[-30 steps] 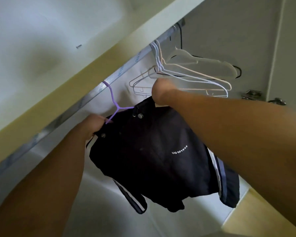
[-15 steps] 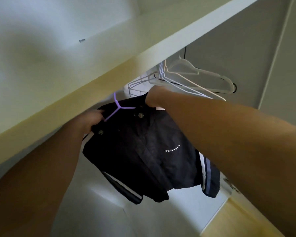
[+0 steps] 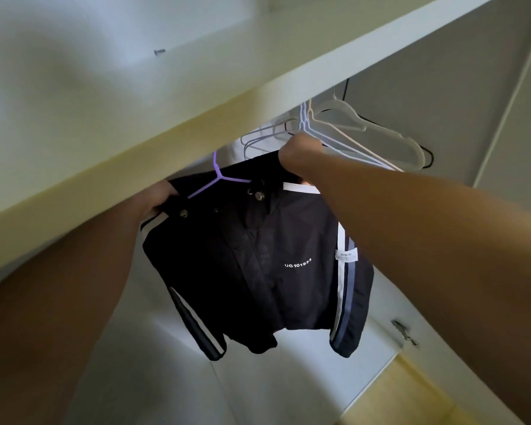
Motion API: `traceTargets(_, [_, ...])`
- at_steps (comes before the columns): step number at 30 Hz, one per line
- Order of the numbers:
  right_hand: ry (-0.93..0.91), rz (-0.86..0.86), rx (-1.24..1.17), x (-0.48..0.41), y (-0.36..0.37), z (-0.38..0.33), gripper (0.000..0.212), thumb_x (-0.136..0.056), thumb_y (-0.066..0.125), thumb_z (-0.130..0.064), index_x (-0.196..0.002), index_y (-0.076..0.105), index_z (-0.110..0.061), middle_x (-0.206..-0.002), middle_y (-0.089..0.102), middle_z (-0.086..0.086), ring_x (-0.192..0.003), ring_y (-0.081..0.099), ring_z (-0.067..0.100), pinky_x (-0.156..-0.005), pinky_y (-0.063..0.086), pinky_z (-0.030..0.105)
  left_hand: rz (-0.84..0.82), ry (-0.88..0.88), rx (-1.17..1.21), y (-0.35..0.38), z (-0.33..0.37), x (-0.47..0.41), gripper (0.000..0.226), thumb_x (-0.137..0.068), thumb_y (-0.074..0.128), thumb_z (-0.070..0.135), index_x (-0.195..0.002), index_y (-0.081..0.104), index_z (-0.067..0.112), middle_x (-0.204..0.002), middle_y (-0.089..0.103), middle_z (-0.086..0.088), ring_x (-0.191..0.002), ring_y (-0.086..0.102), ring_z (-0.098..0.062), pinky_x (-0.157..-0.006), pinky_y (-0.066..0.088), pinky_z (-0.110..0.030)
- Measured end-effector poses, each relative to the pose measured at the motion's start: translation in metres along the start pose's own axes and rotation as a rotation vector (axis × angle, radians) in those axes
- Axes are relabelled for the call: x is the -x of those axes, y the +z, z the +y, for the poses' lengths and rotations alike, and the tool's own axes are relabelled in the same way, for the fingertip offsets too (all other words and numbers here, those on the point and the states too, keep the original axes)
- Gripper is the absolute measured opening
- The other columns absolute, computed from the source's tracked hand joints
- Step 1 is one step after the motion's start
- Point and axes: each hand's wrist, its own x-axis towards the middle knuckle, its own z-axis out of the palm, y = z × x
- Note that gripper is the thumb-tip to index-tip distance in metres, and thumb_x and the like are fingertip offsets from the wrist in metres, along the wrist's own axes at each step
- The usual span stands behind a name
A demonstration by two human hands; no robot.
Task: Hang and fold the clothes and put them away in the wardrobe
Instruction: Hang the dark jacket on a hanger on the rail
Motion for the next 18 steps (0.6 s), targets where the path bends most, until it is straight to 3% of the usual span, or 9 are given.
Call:
traceTargets(2, [0.026, -0.074, 0.097, 0.004, 0.000, 0.003, 0.029, -0.098, 0.048, -0.010, -0.120, 0.064, -0.001, -0.122, 0.065, 0.019, -0.112, 0.064, 0.037, -0.087, 0.055, 0.039, -0.058, 0.017, 0.029, 0.000, -0.003, 0.001, 0.043, -0.096, 0.046, -0.010, -0.062, 0.067, 0.007, -0.042, 0.061, -0.002, -0.030, 0.056, -0.010, -0.028, 0.035, -0.015])
traceTargets(4, [0.051, -0.150, 0.176, 0.006, -0.003, 0.009, 0.021, -0.098, 0.048, -0.009, -0.111, 0.062, -0.001, -0.115, 0.066, 0.020, -0.101, 0.068, 0.039, -0.078, 0.060, 0.043, -0.116, 0.049, 0.057, -0.004, -0.010, -0.006, 0.053, -0.096, 0.043, -0.010, -0.059, 0.073, 0.012, -0.052, 0.066, -0.005, -0.039, 0.061, -0.015, -0.035, 0.041, -0.017])
traceTargets(6, [0.016, -0.143, 0.166, 0.005, -0.009, 0.012, 0.022, -0.094, 0.055, -0.010, -0.113, 0.064, -0.004, -0.114, 0.067, 0.018, -0.103, 0.068, 0.037, -0.065, 0.057, 0.037, -0.101, 0.047, 0.036, -0.008, -0.018, -0.015, 0.042, -0.097, 0.044, -0.004, -0.071, 0.069, 0.017, -0.069, 0.063, -0.007, -0.054, 0.058, -0.020, -0.048, 0.040, -0.022])
traceTargets(8, [-0.014, -0.090, 0.137, 0.004, -0.014, 0.012, 0.029, -0.091, 0.056, -0.010, -0.118, 0.066, -0.002, -0.118, 0.067, 0.019, -0.110, 0.065, 0.037, -0.072, 0.054, 0.037, -0.072, 0.022, 0.067, -0.010, -0.026, -0.026, 0.026, -0.101, 0.047, 0.007, -0.081, 0.058, 0.019, -0.079, 0.056, -0.006, -0.065, 0.053, -0.020, -0.055, 0.038, -0.028])
traceTargets(11, [-0.036, -0.084, 0.196, 0.006, -0.017, 0.016, 0.033, -0.093, 0.053, -0.012, -0.123, 0.065, -0.002, -0.122, 0.065, 0.019, -0.116, 0.061, 0.038, -0.091, 0.051, 0.041, -0.001, 0.036, 0.064, -0.005, -0.038, -0.038, 0.027, -0.100, 0.048, 0.004, -0.080, 0.061, 0.017, -0.081, 0.061, -0.009, -0.069, 0.056, -0.024, -0.063, 0.044, -0.032])
traceTargets(15, [-0.047, -0.183, 0.302, 0.011, -0.016, 0.029, 0.031, -0.096, 0.051, -0.015, -0.121, 0.066, -0.002, -0.122, 0.065, 0.019, -0.117, 0.060, 0.037, -0.080, 0.043, 0.032, 0.020, 0.093, -0.210, -0.003, -0.046, -0.044, 0.025, -0.091, 0.063, 0.002, -0.083, 0.075, 0.022, -0.101, 0.072, -0.012, -0.094, 0.065, -0.031, -0.086, 0.053, -0.042])
traceTargets(18, [-0.087, -0.113, 0.340, 0.017, -0.015, 0.023, 0.037, -0.105, 0.038, -0.022, -0.126, 0.061, -0.002, -0.127, 0.061, 0.021, -0.118, 0.057, 0.038, -0.087, 0.044, 0.033, 0.170, 0.145, -0.178, 0.006, -0.028, -0.029, 0.024, -0.095, 0.056, 0.012, -0.087, 0.074, 0.026, -0.110, 0.072, -0.005, -0.105, 0.065, -0.030, -0.100, 0.052, -0.041])
